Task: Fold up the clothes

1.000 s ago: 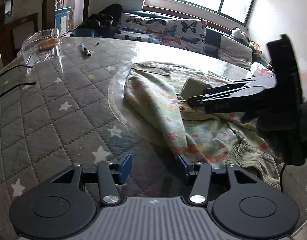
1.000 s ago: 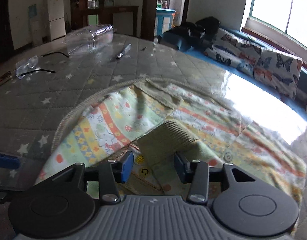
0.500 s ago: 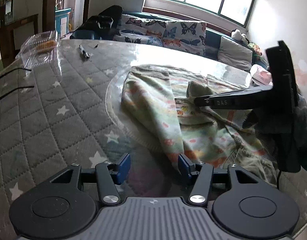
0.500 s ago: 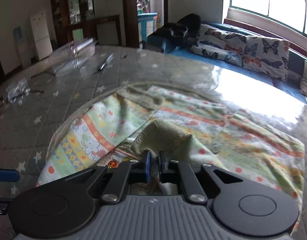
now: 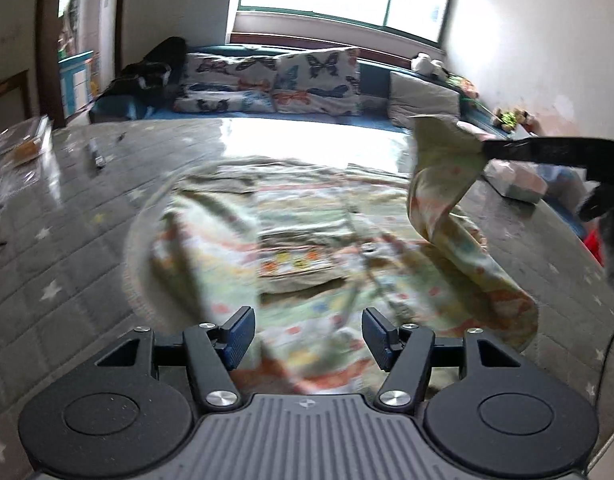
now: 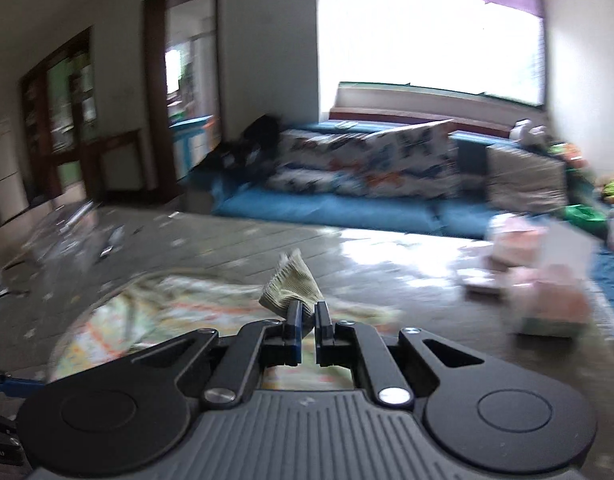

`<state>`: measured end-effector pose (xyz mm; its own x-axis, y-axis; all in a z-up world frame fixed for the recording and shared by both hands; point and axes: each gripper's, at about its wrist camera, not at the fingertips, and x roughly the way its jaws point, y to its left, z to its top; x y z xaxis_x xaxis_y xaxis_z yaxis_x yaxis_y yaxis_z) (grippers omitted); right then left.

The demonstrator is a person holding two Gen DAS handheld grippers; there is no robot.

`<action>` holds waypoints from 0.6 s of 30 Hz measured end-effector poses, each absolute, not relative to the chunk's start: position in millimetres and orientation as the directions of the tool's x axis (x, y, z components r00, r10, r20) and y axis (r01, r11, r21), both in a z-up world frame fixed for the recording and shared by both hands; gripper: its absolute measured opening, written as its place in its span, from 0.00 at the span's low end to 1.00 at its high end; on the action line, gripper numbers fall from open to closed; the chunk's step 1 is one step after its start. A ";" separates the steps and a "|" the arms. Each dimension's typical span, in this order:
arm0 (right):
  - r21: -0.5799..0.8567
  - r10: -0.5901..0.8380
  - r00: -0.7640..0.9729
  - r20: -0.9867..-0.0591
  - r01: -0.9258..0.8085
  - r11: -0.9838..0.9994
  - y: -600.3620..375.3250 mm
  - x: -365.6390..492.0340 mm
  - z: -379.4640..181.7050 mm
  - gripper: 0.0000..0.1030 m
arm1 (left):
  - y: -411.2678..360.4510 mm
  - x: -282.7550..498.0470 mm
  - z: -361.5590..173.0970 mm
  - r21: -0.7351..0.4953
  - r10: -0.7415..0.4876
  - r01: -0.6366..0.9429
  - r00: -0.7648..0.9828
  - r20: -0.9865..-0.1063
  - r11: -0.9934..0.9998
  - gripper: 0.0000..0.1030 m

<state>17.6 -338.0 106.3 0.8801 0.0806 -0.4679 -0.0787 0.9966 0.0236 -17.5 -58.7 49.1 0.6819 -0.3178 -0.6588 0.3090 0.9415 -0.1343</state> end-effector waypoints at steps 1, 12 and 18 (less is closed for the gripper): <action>0.022 0.053 0.886 -0.460 -0.048 0.999 -349.2 11.1 108.5 0.05 | -64.7 -16.8 49.0 -0.134 -0.326 0.321 0.678 -0.658 0.938 0.61; 0.017 -0.204 0.816 -0.541 0.254 0.967 -455.6 -66.0 80.4 0.05 | -129.0 -13.2 40.1 -0.089 -0.396 0.466 0.619 -0.678 0.880 0.64; 0.005 -0.289 0.716 -0.636 0.378 0.926 -490.9 -99.0 43.1 0.10 | -147.9 -14.7 31.7 -0.066 -0.405 0.514 0.584 -0.704 0.855 0.65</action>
